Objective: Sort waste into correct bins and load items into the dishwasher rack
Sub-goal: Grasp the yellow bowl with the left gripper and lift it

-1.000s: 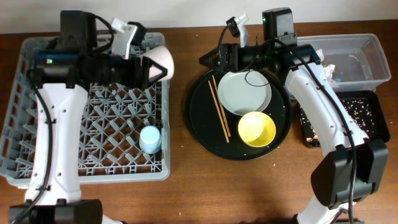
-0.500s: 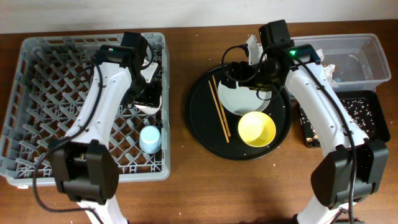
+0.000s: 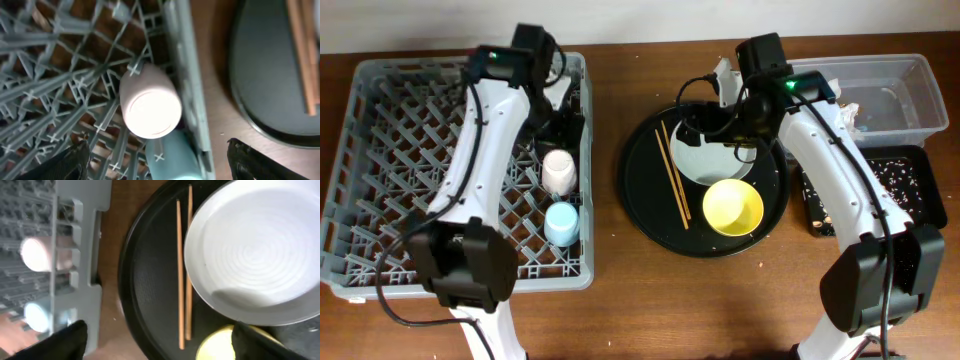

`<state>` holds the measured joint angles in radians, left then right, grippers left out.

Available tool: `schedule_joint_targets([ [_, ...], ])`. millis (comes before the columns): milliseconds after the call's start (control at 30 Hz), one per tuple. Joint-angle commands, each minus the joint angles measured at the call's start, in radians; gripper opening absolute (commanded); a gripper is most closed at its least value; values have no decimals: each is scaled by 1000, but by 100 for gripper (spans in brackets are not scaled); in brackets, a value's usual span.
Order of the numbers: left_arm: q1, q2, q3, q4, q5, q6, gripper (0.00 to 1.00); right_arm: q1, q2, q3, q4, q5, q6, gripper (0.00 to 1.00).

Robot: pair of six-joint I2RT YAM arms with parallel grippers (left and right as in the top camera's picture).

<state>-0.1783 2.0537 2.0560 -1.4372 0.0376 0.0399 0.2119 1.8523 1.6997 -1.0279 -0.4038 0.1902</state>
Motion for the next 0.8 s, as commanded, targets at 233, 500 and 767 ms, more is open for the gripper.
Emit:
schedule_joint_targets([
  [233, -122, -4, 118, 105, 227, 10, 86, -70, 3, -217, -206, 419, 9, 66],
  [500, -122, -4, 118, 121, 198, 9, 87, -69, 3, -419, 45, 442, 28, 39],
  [767, -122, -4, 118, 119, 199, 9, 87, -2, 2, -415, 68, 385, 24, 33],
])
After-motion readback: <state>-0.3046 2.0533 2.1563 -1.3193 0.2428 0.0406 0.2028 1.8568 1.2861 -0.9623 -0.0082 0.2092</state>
